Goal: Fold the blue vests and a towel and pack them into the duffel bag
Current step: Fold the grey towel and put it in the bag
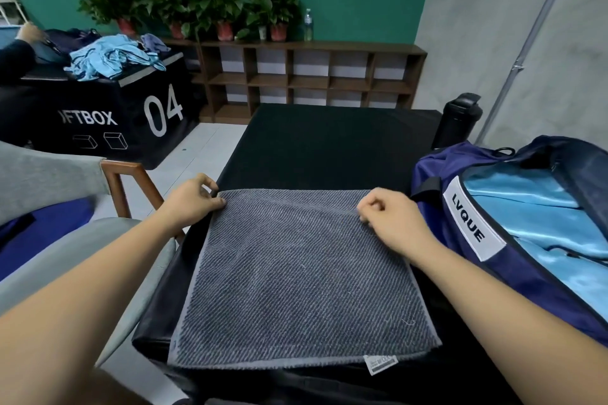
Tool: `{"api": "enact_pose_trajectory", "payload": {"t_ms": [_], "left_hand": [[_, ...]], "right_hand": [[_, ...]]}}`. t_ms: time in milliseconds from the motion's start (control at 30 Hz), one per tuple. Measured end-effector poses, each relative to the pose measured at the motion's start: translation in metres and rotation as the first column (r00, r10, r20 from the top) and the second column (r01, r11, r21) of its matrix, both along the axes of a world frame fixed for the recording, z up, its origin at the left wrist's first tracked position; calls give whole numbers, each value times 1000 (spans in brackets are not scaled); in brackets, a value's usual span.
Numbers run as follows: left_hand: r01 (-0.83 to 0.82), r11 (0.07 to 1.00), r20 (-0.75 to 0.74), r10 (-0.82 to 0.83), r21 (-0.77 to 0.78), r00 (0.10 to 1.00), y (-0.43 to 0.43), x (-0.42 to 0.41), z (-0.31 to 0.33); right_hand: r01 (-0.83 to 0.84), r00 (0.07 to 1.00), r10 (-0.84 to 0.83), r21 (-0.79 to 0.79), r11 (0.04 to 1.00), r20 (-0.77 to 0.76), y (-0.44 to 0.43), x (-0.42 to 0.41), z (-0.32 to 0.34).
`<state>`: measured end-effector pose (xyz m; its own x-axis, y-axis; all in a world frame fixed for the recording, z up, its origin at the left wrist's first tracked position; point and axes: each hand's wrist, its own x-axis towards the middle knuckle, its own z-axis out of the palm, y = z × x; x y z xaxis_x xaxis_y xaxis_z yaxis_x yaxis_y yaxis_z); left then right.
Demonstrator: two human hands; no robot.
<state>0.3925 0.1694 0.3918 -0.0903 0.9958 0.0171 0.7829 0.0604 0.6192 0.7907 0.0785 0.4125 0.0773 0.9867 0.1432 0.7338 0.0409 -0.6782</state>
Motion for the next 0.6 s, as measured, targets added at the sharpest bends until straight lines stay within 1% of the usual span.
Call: {"api": "enact_pose_trajectory", "payload": {"t_ms": [67, 133, 200, 267, 400, 500, 533, 600], "left_hand": [[20, 997, -102, -12, 79, 995, 2, 2, -1], [51, 990, -159, -30, 130, 987, 2, 7, -2], [101, 988, -177, -80, 115, 981, 2, 14, -3], [153, 986, -196, -138, 62, 971, 1, 21, -5], [165, 986, -195, -155, 37, 969, -1, 26, -8], [157, 987, -176, -150, 25, 973, 1, 23, -7], [153, 988, -165, -146, 26, 975, 1, 21, -7], [132, 990, -142, -123, 56, 982, 4, 18, -8]], "right_hand": [[131, 986, -130, -5, 991, 109, 23, 12, 1], [189, 958, -174, -48, 981, 228, 46, 20, -1], [230, 910, -176, -102, 968, 376, 66, 21, -3], [249, 886, -161, -153, 956, 435, 79, 16, -3], [239, 917, -148, -216, 947, 370, 102, 14, 0], [200, 955, -123, -281, 939, 269, 111, 14, 3], [193, 961, -124, -282, 940, 246, 113, 14, 4], [220, 958, -171, -208, 953, 228, 114, 15, 4]]}}
